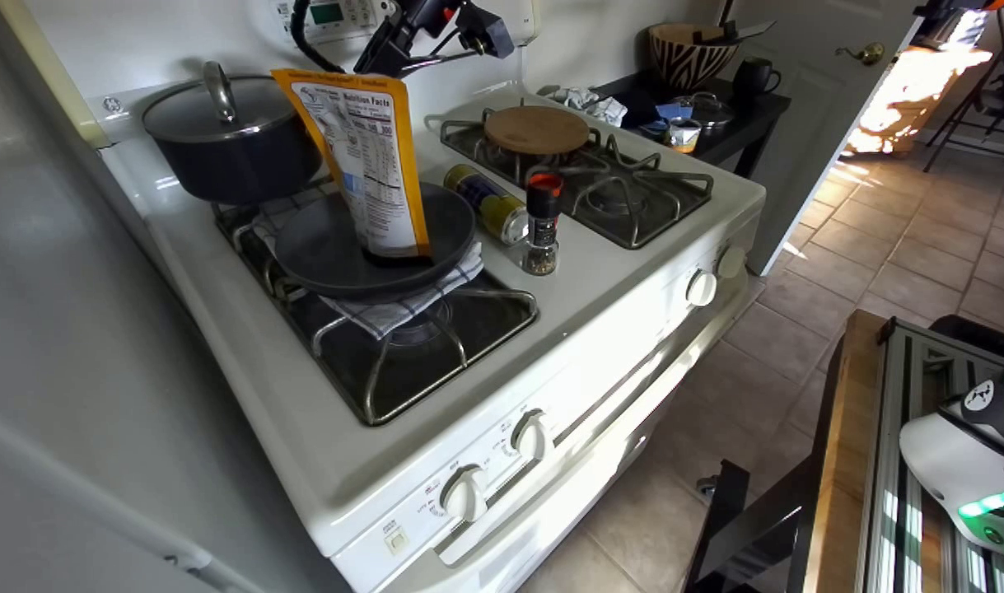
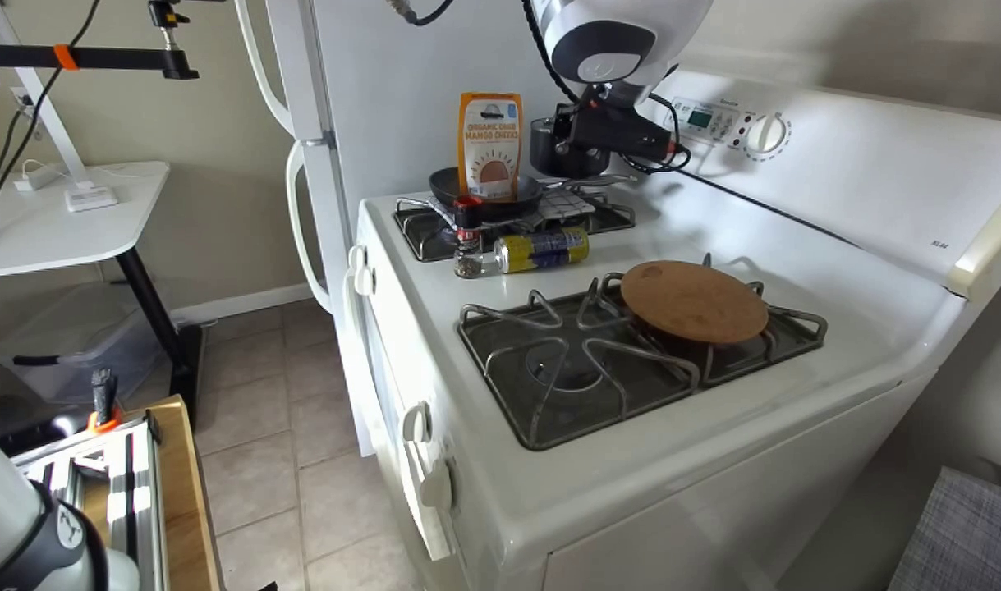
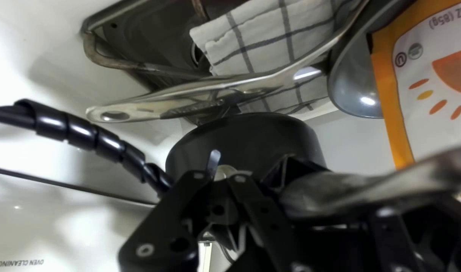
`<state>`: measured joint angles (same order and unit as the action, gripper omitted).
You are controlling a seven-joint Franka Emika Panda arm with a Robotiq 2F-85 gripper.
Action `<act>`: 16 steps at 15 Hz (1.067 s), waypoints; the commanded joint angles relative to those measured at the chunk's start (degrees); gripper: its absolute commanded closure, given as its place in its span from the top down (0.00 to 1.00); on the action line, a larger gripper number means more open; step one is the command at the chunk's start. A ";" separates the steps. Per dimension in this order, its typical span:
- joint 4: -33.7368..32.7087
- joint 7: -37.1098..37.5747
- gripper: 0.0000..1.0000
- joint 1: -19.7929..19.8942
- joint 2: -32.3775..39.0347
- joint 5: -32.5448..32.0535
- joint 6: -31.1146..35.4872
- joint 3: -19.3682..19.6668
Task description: Put the pot on the brown mat
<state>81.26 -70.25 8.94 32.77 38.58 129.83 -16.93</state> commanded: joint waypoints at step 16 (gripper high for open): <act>19.95 -6.06 0.01 -0.46 -20.64 10.59 4.88 6.02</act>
<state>96.61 -73.98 8.94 18.02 43.72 132.28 -12.18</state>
